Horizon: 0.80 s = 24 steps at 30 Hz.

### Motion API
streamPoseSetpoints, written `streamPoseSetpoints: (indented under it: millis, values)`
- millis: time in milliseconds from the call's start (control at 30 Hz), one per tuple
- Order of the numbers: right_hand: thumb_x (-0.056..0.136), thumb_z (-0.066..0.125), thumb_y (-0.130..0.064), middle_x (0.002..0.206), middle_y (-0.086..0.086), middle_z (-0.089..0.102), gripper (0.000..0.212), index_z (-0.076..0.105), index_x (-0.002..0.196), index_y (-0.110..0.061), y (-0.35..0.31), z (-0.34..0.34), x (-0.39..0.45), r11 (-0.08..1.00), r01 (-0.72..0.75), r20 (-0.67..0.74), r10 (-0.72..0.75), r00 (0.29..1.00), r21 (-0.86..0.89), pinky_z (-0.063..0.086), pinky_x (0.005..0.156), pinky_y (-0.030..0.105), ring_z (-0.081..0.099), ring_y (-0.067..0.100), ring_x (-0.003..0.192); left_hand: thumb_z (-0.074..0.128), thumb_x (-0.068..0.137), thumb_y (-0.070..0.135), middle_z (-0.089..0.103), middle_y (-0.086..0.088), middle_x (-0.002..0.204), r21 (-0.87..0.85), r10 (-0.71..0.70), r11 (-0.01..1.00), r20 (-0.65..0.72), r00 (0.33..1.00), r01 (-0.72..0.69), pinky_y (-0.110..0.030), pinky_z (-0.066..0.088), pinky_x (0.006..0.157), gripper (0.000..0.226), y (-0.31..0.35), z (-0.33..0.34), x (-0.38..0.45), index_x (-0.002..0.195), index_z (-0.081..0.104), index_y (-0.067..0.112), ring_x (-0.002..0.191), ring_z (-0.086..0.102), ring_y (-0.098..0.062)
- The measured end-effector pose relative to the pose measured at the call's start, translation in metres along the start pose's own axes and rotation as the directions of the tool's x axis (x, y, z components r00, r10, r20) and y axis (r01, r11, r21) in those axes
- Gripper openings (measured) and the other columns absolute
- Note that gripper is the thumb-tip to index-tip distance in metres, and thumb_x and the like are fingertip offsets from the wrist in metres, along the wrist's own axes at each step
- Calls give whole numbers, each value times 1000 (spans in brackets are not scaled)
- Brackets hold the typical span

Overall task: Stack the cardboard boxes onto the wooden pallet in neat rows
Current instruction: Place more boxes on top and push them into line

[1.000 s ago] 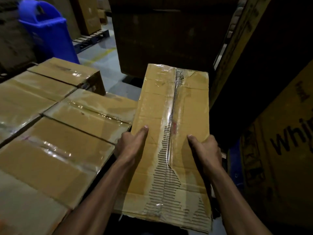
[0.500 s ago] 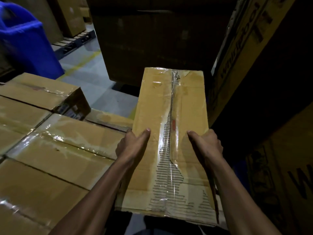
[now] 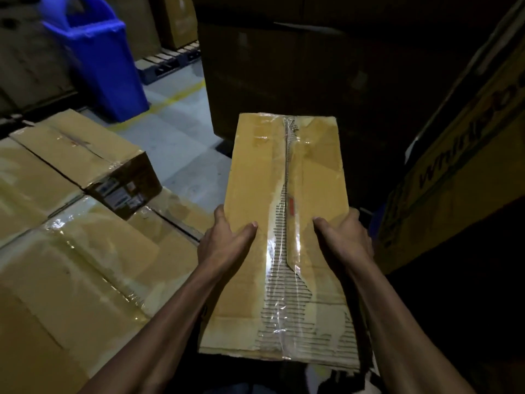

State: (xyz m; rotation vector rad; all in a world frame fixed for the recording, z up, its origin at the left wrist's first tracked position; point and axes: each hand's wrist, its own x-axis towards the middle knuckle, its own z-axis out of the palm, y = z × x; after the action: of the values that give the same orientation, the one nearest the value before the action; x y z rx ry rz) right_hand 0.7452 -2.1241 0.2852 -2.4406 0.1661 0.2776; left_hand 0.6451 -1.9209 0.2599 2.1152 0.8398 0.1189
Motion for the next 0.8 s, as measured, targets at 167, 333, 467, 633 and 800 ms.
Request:
streamPoseSetpoints:
  millis: [167, 333, 467, 633, 800]
  values:
    - [91, 58, -61, 152, 9, 43, 92, 2, 159, -33, -33, 18, 54, 994, 95, 98, -89, 991, -57, 35, 107, 48, 43, 38, 135, 53, 79, 72, 61, 3, 119, 9, -74, 997, -31, 997, 74, -48, 53, 92, 93, 2, 6, 51, 153, 5, 42, 107, 62, -31]
    - [91, 58, -62, 153, 10, 42, 93, 1, 159, -34, -71, 55, 104, 987, 135, 177, -119, 977, -82, 37, 106, 49, 43, 38, 135, 56, 84, 68, 59, -3, 133, 26, -139, 990, -83, 987, 141, -47, 50, 96, 91, -11, 2, 111, 155, 9, 37, 116, 58, -33]
    - [90, 57, -65, 152, 10, 43, 95, 0, 159, -35, -100, 84, 143, 975, 182, 228, -150, 962, -124, 38, 105, 50, 44, 39, 134, 57, 84, 66, 60, -2, 134, 8, -195, 980, -107, 975, 197, -45, 49, 97, 89, -22, -3, 153, 155, 11, 36, 117, 58, -33]
    - [90, 59, -62, 149, 11, 46, 92, 5, 159, -33, -139, 114, 175, 943, 292, 310, -233, 922, -160, 40, 103, 50, 47, 39, 132, 56, 80, 70, 62, -2, 131, -66, -308, 951, -160, 938, 302, -46, 52, 93, 91, -37, -10, 179, 152, 10, 39, 111, 62, -33]
    - [84, 58, -70, 147, 8, 50, 96, 7, 157, -35, -165, 158, 204, 891, 427, 418, -333, 845, -155, 46, 101, 52, 52, 38, 128, 54, 72, 74, 64, -1, 126, -169, -435, 898, -199, 878, 407, -47, 55, 89, 94, -56, -11, 192, 149, 10, 43, 104, 65, -32]
